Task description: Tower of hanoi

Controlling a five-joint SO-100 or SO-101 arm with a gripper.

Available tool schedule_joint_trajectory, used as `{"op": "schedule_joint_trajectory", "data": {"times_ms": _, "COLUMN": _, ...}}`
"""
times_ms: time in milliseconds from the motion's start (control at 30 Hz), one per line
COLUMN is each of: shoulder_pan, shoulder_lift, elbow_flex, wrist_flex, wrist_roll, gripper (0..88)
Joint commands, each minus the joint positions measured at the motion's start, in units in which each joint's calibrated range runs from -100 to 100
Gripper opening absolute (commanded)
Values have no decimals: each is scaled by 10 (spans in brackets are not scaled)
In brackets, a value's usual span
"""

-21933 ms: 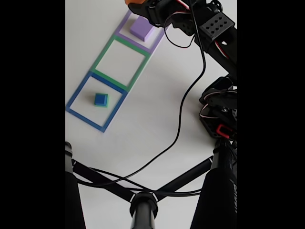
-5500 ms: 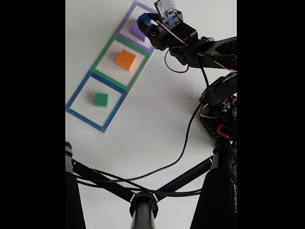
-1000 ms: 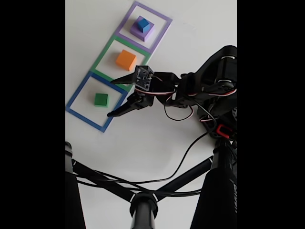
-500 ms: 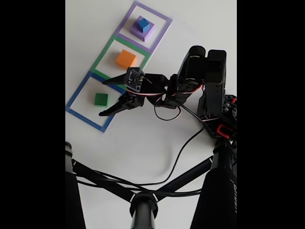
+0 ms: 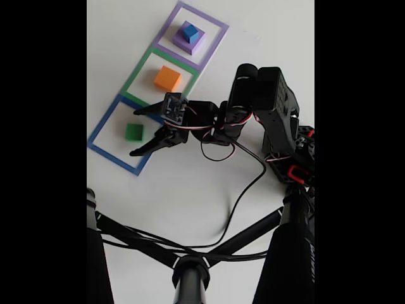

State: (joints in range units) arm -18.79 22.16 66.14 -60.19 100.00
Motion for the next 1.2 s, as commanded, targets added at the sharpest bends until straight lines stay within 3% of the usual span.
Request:
{"op": "schedule_joint_trajectory", "data": {"times_ms": 0, "shoulder_pan": -12, "shoulder_lift": 0, "elbow_flex": -12, "wrist_flex": -18, "wrist_roll": 0, "gripper": 355}}
{"op": "schedule_joint_trajectory", "data": {"times_ms": 633, "shoulder_pan": -24, "shoulder_lift": 19, "elbow_flex": -26, "wrist_flex": -15, "wrist_roll": 0, "gripper": 306}}
{"op": "schedule_joint_trajectory", "data": {"times_ms": 1167, "shoulder_pan": -31, "shoulder_lift": 31, "elbow_flex": -35, "wrist_flex": -13, "wrist_roll": 0, "gripper": 164}}
